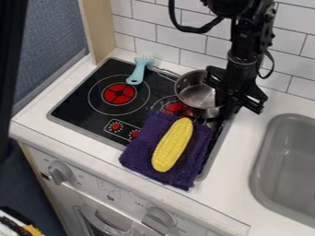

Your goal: Moved the pot to the upper right corner of the burner

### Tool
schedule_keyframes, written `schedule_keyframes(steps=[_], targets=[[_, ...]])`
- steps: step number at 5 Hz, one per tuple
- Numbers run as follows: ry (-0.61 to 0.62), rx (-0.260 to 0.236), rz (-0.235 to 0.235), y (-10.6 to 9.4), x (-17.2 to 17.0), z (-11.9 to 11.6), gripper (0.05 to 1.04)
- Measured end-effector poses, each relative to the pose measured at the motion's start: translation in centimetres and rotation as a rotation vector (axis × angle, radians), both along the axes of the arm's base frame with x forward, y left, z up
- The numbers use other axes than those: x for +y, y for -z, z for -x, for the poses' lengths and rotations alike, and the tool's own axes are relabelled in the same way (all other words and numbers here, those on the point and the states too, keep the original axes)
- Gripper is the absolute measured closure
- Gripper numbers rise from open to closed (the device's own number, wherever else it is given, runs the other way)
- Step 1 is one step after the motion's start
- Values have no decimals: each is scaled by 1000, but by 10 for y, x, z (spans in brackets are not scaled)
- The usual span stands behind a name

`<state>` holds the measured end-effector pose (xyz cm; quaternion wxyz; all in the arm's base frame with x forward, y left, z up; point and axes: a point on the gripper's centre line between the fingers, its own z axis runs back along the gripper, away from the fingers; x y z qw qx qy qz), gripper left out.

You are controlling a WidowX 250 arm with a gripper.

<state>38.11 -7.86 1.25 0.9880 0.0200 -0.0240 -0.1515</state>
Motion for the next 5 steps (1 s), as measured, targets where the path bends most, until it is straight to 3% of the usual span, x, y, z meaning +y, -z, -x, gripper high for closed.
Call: schedule_keyframes(steps=[1,2,3,4,5], targets=[[-16,-38,17,-22,-4,-2,515],[-53,-111,27,-63,-3,-8,224],[-129,-151,28,-102,10,-1,73],[-218,-119,17,-110,40,21,76],[-262,-70,33,-91,66,46,83]])
